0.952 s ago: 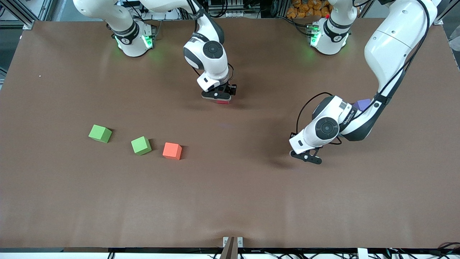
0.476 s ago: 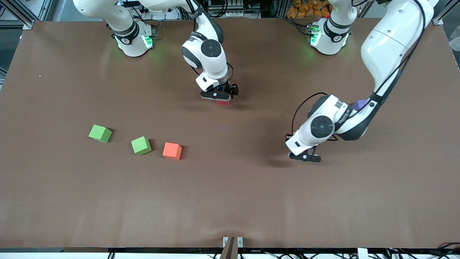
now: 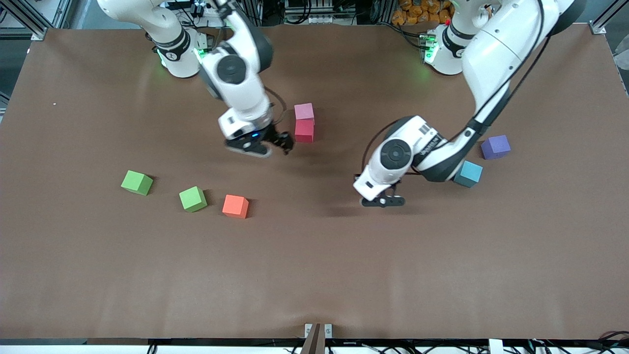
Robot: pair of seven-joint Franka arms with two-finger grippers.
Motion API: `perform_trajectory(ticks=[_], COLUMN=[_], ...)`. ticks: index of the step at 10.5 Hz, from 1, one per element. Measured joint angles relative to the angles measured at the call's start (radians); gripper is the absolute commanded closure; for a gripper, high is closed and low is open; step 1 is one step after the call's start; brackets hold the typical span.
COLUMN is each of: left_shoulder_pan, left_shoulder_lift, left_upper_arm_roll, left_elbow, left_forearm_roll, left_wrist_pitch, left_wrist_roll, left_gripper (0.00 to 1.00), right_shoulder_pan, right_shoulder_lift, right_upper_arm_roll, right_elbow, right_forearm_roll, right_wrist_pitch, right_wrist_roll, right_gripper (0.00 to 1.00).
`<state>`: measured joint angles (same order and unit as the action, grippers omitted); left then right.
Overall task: Arrange blocks into number 1
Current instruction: 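Carry the pink cube to the row while the right gripper grasps orange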
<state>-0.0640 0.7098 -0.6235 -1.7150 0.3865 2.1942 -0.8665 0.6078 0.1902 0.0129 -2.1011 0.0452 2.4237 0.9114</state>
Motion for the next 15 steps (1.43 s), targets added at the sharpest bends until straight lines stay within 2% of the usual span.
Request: perform_trajectory(ticks=[5, 8, 11, 13, 15], left_shoulder_pan=[-0.224, -0.33, -0.424, -0.459, -0.472], left_shoulder_lift=[0.009, 0.072, 0.127, 0.144, 0.148], left_upper_arm_roll=[0.0, 0.023, 0.108, 0.126, 0.128], left_elbow=[0.043, 0.117, 0.177, 0.206, 0.212], left_forearm_roll=[-0.021, -0.021, -0.021, -0.021, -0.021], left_wrist_pitch=[0.001, 0.003, 0.031, 0.033, 0.033], left_wrist_roll=[-0.189, -0.243, -0.244, -0.244, -0.244], left_gripper=[1.0, 1.0, 1.0, 1.0, 1.0], right_shoulder_pan=[-0.282, -0.312, -0.364, -0.345, -0.274], right_shoulder_lift=[0.004, 0.084, 0.203, 0.285, 0.338], right_upper_arm_roll=[-0.004, -0.005, -0.006, -0.004, -0.04], right_elbow=[0.018, 0.106, 0.209, 0.29, 0.338], right_forearm_roll=[-0.001, -0.002, -0.002, 0.001, 0.003], right_wrist_pitch=[-0.005, -0.005, -0.003, -0.002, -0.001], right_wrist_roll=[-0.316, -0.439, -0.543, -0.528, -0.448], right_gripper=[0.0, 0.0, 0.0, 0.0, 0.0])
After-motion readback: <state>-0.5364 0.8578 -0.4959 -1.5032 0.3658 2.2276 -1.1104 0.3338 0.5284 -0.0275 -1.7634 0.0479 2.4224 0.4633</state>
